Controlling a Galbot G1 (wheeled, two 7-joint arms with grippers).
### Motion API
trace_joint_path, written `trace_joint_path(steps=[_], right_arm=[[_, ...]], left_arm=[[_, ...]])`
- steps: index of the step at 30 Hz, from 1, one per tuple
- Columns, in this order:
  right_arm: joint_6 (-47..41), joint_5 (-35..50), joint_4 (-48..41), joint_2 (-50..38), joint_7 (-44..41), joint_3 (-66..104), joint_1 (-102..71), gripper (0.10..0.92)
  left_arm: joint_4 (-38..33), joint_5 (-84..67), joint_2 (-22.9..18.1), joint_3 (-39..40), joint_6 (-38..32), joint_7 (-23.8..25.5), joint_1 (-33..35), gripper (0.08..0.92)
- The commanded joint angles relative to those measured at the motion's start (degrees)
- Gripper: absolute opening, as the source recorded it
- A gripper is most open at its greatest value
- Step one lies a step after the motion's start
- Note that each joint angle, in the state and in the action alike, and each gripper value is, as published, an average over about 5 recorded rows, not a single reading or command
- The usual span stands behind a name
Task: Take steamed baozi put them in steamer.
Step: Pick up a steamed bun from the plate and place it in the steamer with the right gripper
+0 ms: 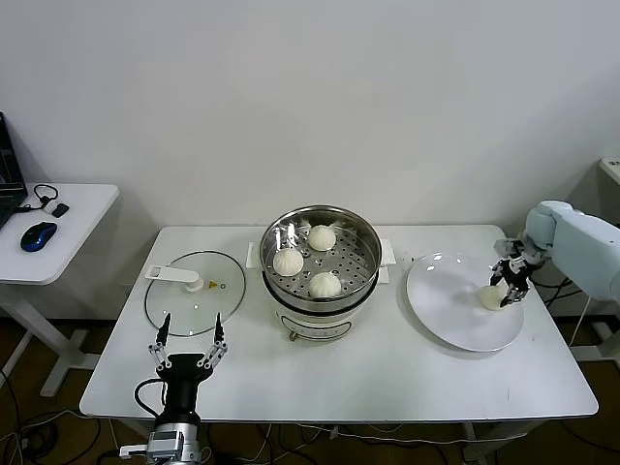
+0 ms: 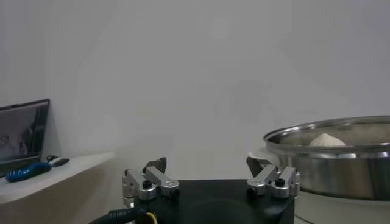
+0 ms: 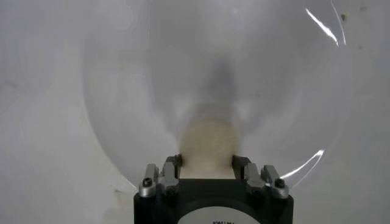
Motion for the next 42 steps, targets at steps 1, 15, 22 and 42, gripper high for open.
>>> trace_joint_path(steps=[1, 15, 22, 42], right_arm=[[-0.8, 5.7, 9.9, -2.7, -1.1, -11.6, 12.7, 0.576], [-8.3, 25.8, 40.9, -0.5, -0.6, -41.8, 50.0, 0.594], [-11.9, 34.2, 47.5, 5.0, 0.4, -43.2, 57.2, 0.594], [-25.0, 40.2, 42.1, 17.2, 10.1, -29.2, 40.3, 0.603]], left_arm=[[-0.3, 0.0, -2.8, 0.2, 0.1, 0.0, 0.0, 0.823], [-1.6, -0.9, -2.8, 1.7, 1.1, 0.3, -0.5, 0.823], [-1.8, -0.2, -2.8, 2.8, 0.8, 0.2, -0.3, 0.823], [-3.1, -0.5, -2.8, 2.9, 0.9, 0.6, 0.2, 0.823]])
